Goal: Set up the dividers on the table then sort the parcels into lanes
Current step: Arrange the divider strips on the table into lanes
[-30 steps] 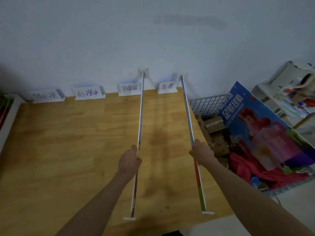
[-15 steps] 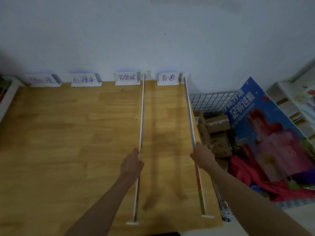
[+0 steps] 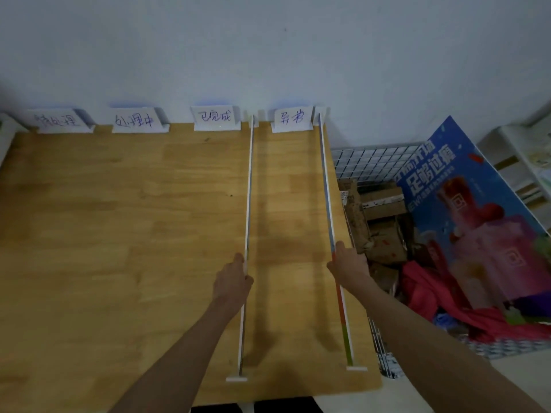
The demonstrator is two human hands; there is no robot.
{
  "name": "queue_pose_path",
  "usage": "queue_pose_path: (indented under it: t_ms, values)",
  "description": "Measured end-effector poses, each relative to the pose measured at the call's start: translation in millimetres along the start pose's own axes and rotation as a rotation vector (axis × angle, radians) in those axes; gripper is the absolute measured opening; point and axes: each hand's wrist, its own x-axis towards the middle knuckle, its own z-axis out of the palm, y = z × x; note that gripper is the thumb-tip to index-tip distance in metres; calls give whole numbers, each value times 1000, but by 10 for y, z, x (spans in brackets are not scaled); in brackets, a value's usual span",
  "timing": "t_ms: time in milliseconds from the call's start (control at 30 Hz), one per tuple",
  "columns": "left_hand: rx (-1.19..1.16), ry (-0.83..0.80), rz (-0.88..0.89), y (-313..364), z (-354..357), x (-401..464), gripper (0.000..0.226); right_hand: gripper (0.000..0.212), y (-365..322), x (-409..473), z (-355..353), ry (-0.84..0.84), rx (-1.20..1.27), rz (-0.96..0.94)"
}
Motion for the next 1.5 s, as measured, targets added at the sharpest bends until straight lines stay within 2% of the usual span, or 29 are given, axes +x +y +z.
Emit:
queue_pose_path:
  t_ms: [1033,1200,1400,1500]
  values:
    - [-33,-26,-37,116,172,81,41,25,247,64,72,-16,117,63]
    - [39,11,-10,159,-98,136,49,39,82,8,-205,112,116,22]
    - [260,276,129,-7,-716,124,48,45,-403,-43,-563,332,58,-190]
    - [304,329,105,-259,-1002,24,53,46,-790,-125,-628,430,-16,-341]
